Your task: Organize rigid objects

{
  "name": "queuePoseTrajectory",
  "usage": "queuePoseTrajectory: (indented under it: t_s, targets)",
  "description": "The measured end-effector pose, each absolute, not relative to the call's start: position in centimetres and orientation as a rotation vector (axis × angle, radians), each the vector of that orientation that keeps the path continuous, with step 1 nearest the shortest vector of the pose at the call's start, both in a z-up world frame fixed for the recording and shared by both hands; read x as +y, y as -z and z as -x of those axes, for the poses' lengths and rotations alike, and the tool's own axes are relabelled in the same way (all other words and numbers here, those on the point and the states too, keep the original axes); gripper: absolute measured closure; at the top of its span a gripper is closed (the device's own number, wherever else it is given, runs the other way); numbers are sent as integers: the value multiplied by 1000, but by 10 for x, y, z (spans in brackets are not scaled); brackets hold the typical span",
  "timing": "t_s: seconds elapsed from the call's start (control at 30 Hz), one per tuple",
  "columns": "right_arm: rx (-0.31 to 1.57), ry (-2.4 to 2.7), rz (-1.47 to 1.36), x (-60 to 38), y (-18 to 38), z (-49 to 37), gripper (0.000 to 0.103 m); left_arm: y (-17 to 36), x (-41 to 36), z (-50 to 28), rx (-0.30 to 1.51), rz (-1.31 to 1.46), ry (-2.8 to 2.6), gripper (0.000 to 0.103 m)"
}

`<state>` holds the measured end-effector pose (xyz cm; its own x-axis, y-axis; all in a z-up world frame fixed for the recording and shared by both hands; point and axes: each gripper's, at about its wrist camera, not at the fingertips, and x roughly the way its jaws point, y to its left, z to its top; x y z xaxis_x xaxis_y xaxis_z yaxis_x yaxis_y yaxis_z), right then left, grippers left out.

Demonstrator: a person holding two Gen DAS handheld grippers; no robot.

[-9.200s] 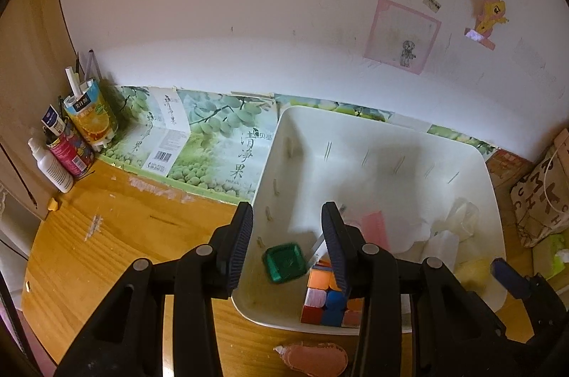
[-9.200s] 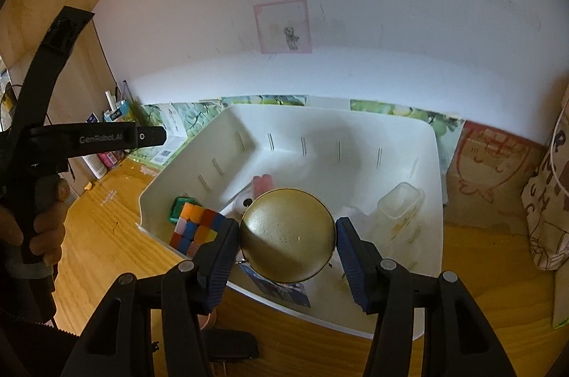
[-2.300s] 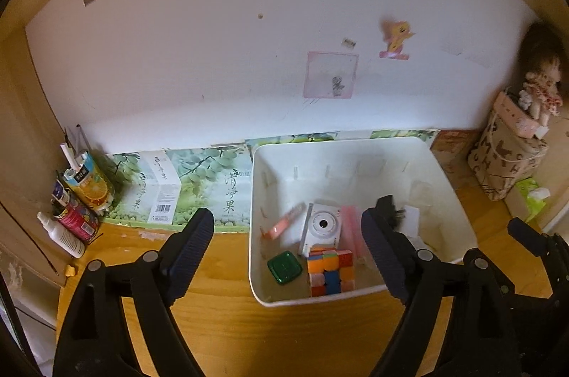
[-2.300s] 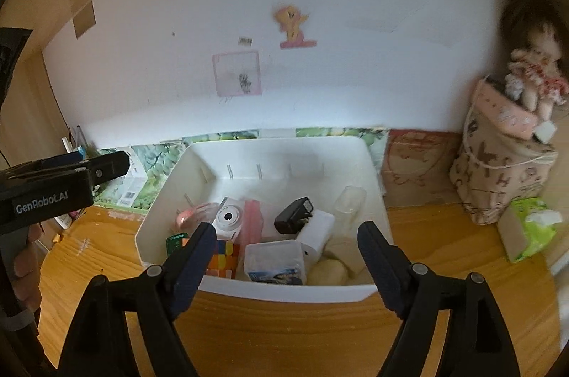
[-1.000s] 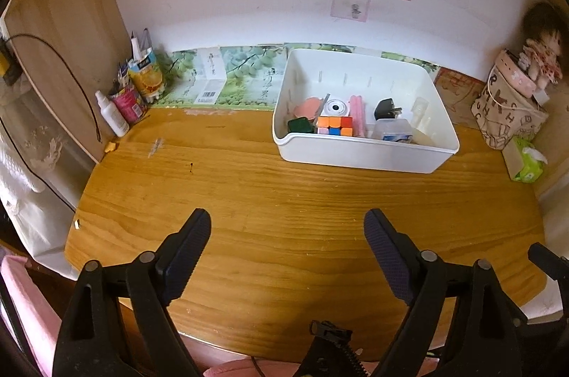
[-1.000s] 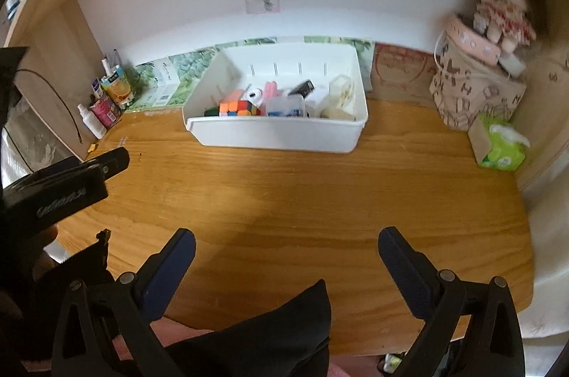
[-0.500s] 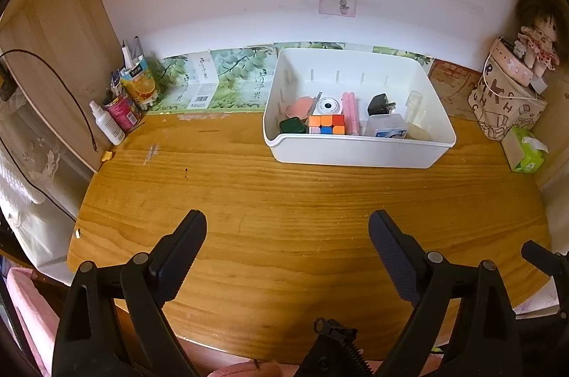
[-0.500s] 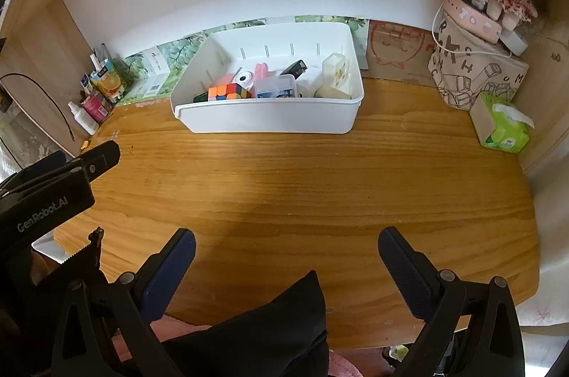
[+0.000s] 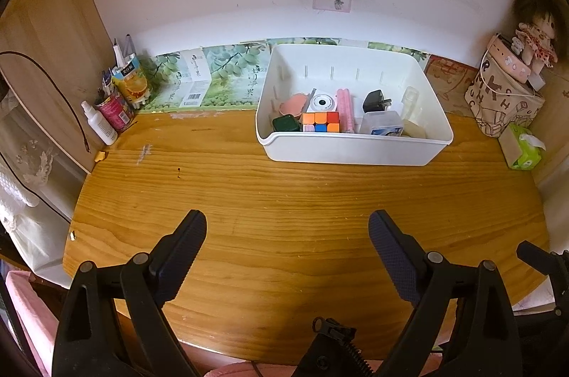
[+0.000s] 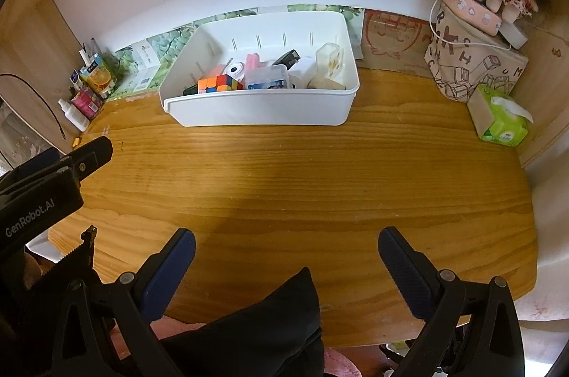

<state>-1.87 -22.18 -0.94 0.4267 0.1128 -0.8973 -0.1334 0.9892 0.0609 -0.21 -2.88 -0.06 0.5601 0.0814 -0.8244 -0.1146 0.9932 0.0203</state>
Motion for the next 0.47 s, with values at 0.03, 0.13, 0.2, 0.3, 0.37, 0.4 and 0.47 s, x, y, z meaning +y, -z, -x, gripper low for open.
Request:
queuePoseTrajectory:
  t_s: [0.03, 0.13, 0.2, 0.3, 0.37, 0.4, 0.47]
  targets:
    - [1121, -152, 21, -222, 10, 19, 0, 1, -29, 2, 969, 37, -114, 9]
    - [1121, -152, 22, -221, 10, 19, 0, 1, -29, 2, 969, 37, -115, 9]
    - [1122, -152, 22, -221, 10, 19, 0, 1, -29, 2, 970, 38, -116, 9]
    - [1123, -150, 21, -221, 10, 18, 0, 1, -30, 1, 971, 37, -116, 9]
    - [1125, -148, 20, -221, 11, 18, 0, 1, -30, 1, 971, 36, -115, 9]
    - [1125, -147, 20, -221, 11, 18, 0, 1, -31, 1, 972, 34, -112, 9]
    - [1127, -148, 21, -220, 12, 18, 0, 1, -31, 1, 973, 33, -108, 9]
